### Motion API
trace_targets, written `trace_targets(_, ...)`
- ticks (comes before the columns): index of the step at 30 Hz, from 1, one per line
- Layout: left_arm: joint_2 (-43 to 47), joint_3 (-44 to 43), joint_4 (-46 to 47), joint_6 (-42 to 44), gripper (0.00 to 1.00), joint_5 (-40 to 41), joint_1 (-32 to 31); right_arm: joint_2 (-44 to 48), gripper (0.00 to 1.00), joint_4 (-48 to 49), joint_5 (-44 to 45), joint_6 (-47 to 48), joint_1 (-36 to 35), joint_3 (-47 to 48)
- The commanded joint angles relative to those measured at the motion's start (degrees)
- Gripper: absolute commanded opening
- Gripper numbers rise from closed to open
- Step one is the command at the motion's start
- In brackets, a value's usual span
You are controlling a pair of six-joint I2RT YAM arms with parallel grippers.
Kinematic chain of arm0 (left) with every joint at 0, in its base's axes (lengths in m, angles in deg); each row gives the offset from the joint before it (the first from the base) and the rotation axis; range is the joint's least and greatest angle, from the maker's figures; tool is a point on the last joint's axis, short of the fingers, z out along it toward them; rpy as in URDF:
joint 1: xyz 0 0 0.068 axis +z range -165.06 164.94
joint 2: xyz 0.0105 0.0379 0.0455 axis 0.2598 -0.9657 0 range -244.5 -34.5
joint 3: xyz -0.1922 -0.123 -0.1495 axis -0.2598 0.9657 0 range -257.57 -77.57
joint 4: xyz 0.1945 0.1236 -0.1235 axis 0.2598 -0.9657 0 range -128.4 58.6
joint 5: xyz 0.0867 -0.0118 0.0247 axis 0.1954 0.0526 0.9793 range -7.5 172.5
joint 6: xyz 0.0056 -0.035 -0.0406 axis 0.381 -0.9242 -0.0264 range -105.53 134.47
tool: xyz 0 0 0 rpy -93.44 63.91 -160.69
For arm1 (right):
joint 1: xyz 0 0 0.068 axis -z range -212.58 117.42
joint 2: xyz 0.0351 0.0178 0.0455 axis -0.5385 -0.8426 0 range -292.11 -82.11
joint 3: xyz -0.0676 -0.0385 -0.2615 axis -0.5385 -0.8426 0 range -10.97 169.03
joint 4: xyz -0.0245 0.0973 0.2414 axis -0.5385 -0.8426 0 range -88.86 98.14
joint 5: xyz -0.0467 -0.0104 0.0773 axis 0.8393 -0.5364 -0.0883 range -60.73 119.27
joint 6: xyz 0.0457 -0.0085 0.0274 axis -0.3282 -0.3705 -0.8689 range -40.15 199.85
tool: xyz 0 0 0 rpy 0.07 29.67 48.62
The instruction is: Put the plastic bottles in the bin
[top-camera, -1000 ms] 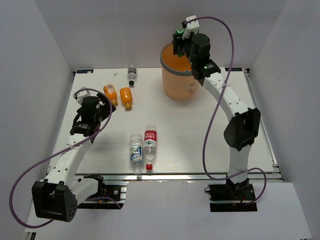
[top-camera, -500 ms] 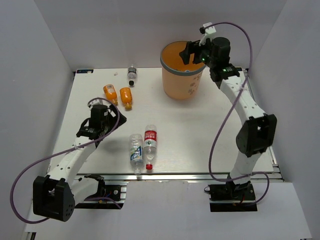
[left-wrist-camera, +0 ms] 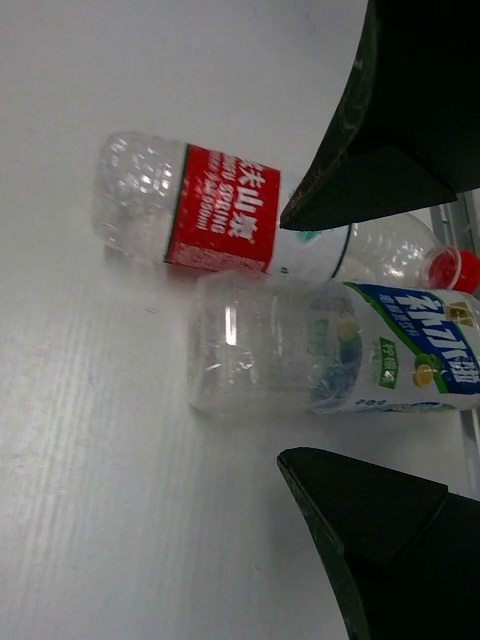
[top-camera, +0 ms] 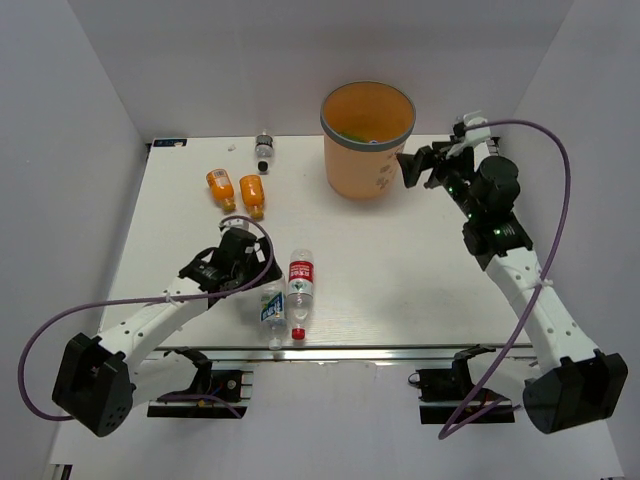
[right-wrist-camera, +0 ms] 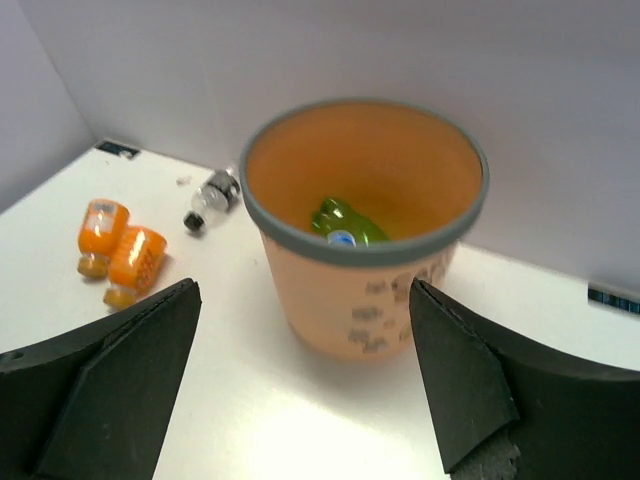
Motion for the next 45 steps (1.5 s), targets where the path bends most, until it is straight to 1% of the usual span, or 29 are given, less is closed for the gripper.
trace_targets(1,-0.5,1.5,-3.4,-0.8,0.98,2.4,-2.1,3.6,0.89,0.9,5.1,-1.8,0.1,-5.4)
trace_targets(6,-3.3,2.8,-2.1,-1.2,0.98,1.4,-4.5,8.7,0.89,2.1,6.6,-6.0,0.1,-14.5)
trace_targets(9,-4.6,3.0,-2.4,-1.2,0.98,2.8,-4.9,10.4,0.89,2.4,5.4,-7.5,0.1,-17.1)
trace_targets(13,-5.8,4.4,0.6,-1.0,0.98,1.2,-5.0,11.2,0.89,1.9,7.1,-7.7,0.1,-20.6)
trace_targets(16,-7.5,3.5,-0.6,-0.9,0.91,2.5,-5.0,11.2,0.89,0.8,7.8,-7.3,0.1,-21.2)
trace_targets(17,-7.5,3.3,-0.7,-1.0,0.8,2.7,-5.0,11.2,0.89,0.6,7.7,-7.2,0.1,-21.2)
trace_targets(19,-6.9,2.7,-1.4,-1.2,0.73,3.5,-5.0,11.2,0.89,-0.1,7.4,-7.2,0.1,-21.4)
trace_targets(20,-6.3,2.3,-1.7,-1.6,0.67,3.9,-5.0,11.3,0.89,-0.2,7.3,-7.2,0.1,-21.7)
trace_targets(23,-3.4,-0.3,-5.0,-2.8,0.62,7.1,-5.0,11.5,0.89,-0.7,6.7,-7.2,0.1,-22.1)
trace_targets(25,-0.9,-2.5,-7.9,-3.2,0.6,11.8,-5.0,11.8,0.89,-0.2,6.6,-7.0,0.1,-22.8)
trace_targets(27,0.8,-7.1,-9.4,-3.7,0.58,16.3,-5.0,12.4,0.89,0.8,7.0,-6.9,0.1,-24.0)
trace_targets(28,2.0,-8.9,-9.6,-3.6,0.58,19.9,-5.0,12.5,0.89,1.2,7.2,-6.9,0.1,-24.3)
trace_targets(29,2.3,-13.1,-9.1,-2.4,0.58,20.9,-5.0,12.7,0.89,1.2,7.3,-6.9,0.1,-24.3)
trace_targets(31,2.5,-17.2,-4.4,0.0,0.56,21.5,-5.0,13.3,0.89,1.1,7.6,-6.8,0.1,-24.8)
trace_targets(32,1.9,-19.0,-2.0,2.9,0.55,20.9,-5.0,13.7,0.89,1.5,8.4,-7.9,0.2,-25.0)
trace_targets(33,1.2,-22.4,3.5,4.8,0.54,20.2,-5.0,14.6,0.89,2.0,11.4,-9.0,0.2,-26.4)
trace_targets(34,-0.5,-24.1,6.4,8.0,0.54,18.7,-5.0,15.3,0.89,2.6,12.5,-10.8,0.2,-27.3)
trace_targets(37,-4.8,-32.1,15.7,11.7,0.53,17.2,-5.0,18.9,0.89,6.3,16.9,-13.7,0.5,-32.3)
trace_targets(38,-8.6,-34.0,18.2,14.7,0.52,15.3,-5.0,20.7,0.89,7.0,18.6,-14.9,0.5,-33.4)
trace_targets(39,-11.0,-38.1,22.8,16.2,0.51,14.4,-5.0,21.6,0.89,7.3,19.4,-15.1,0.6,-34.3)
trace_targets(40,-13.4,-41.0,24.5,17.4,0.51,14.2,-5.0,22.4,0.89,7.1,20.2,-15.4,0.6,-35.2)
trace_targets(41,-19.4,-44.1,25.4,19.7,0.51,13.6,-5.0,24.0,0.89,6.7,21.9,-15.4,0.6,-35.7)
trace_targets(42,-22.5,-47.6,26.6,20.7,0.51,13.5,-5.0,24.9,0.89,5.9,23.2,-15.4,0.6,-35.9)
trace_targets(43,-25.8,-55.2,27.1,21.5,0.49,13.3,-5.0,25.7,0.89,5.6,24.2,-15.4,0.6,-36.6)
trace_targets(44,-29.1,-59.0,27.3,22.8,0.48,11.5,-5.0,27.3,0.89,5.4,26.3,-15.2,0.6,-36.9)
trace_targets(45,-35.2,-66.2,29.7,23.2,0.48,10.6,-5.0,28.1,0.89,5.1,27.2,-15.0,0.7,-37.2)
